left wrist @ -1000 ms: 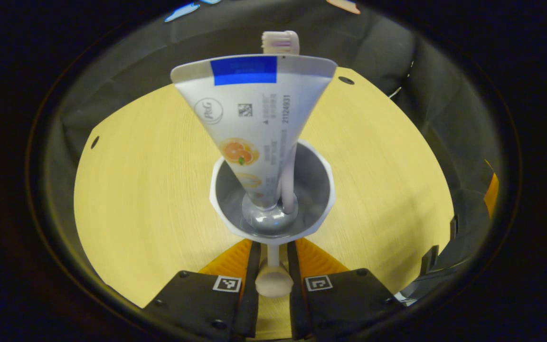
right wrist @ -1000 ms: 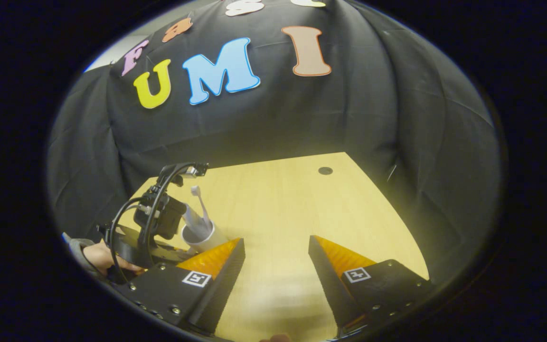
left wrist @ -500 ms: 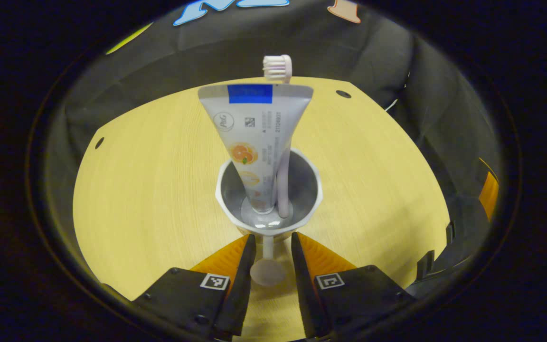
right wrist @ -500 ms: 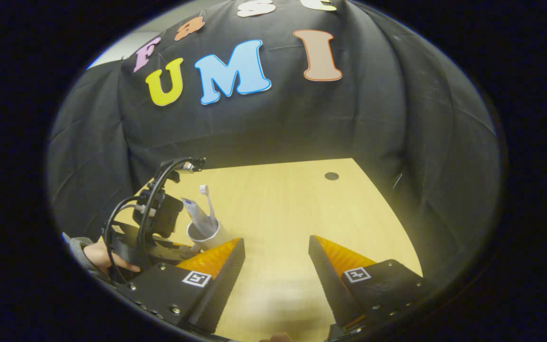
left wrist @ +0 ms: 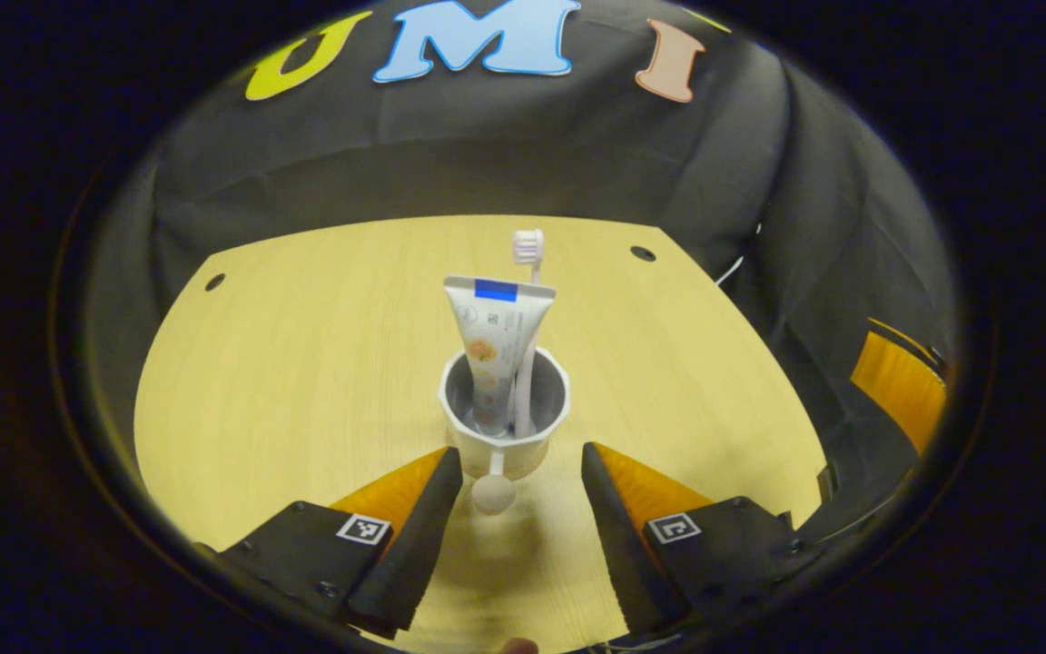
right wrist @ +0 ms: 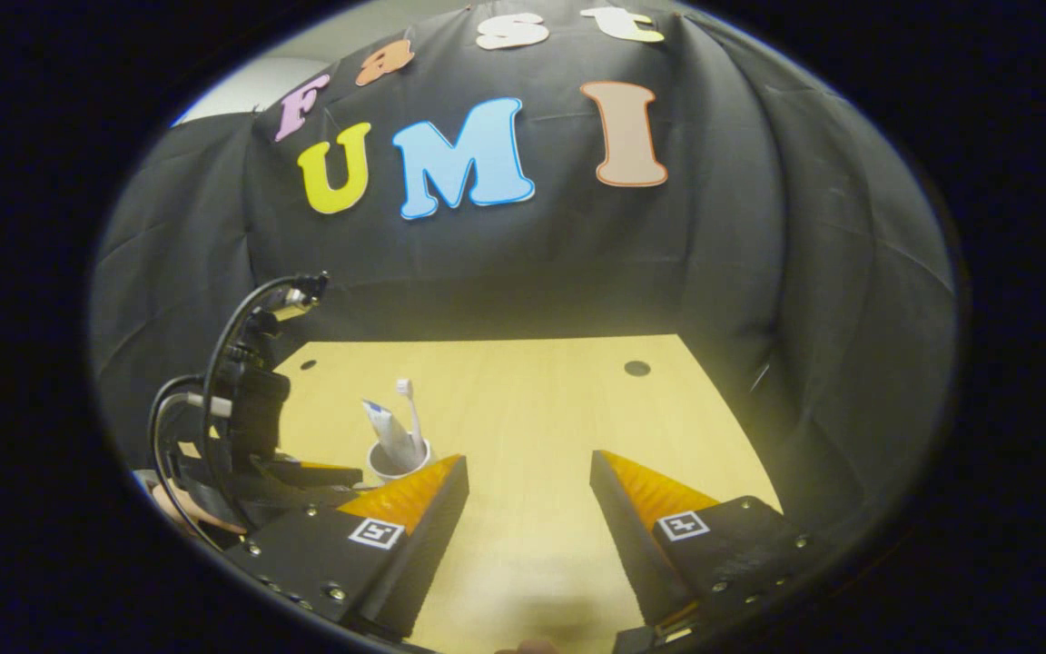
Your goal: Put the toothbrush and toothpaste on the desktop into the cup, then pick up the cup and place it on the coaster on the desktop.
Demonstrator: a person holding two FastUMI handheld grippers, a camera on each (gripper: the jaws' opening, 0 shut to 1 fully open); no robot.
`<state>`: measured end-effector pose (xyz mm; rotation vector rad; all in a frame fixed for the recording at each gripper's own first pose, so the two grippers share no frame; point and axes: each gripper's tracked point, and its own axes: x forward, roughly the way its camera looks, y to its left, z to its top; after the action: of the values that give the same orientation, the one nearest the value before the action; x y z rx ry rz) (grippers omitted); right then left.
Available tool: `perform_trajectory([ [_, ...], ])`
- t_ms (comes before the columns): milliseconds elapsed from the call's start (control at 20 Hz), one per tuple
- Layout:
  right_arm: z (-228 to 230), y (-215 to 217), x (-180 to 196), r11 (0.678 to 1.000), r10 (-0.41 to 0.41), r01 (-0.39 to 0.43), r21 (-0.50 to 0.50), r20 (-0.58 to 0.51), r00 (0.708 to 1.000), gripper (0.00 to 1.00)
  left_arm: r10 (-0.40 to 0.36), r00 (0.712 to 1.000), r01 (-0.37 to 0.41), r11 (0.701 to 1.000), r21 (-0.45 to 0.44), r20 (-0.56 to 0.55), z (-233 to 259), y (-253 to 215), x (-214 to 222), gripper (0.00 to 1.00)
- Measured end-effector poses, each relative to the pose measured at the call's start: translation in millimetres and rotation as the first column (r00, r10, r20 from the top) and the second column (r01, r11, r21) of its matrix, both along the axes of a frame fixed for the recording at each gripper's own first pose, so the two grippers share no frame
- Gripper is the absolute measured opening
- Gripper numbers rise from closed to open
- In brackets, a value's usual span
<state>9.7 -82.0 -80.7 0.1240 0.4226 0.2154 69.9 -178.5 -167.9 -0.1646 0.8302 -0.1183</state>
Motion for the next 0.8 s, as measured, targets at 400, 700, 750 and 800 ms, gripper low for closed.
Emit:
perform_trajectory([
  [400, 28.9, 10.1, -5.4, 1.000, -0.010, 0.013, -0.027, 0.107, 0.994, 0.86, 0.050, 0.967, -0.055, 0.998, 0.013, 0.249, 79.6, 31.8, -10.0, 0.85],
  [700, 53.2, 21.1, -9.2, 0.998, -0.020, 0.031, -0.055, 0.200, 0.980, 0.86, 0.048, 0.888, -0.068, 0.997, 0.027, 0.458, 138.7, 48.5, -13.2, 0.88],
  [750, 55.9, 23.9, -10.7, 0.998, -0.019, 0.032, -0.059, 0.211, 0.977, 0.86, 0.047, 0.873, -0.065, 0.998, 0.020, 0.485, 147.1, 49.5, -13.1, 0.88],
  [800, 60.2, 26.3, -11.7, 0.997, -0.021, 0.036, -0.062, 0.226, 0.974, 0.86, 0.053, 0.861, -0.069, 0.998, 0.013, 0.506, 153.6, 52.5, -14.0, 0.87],
])
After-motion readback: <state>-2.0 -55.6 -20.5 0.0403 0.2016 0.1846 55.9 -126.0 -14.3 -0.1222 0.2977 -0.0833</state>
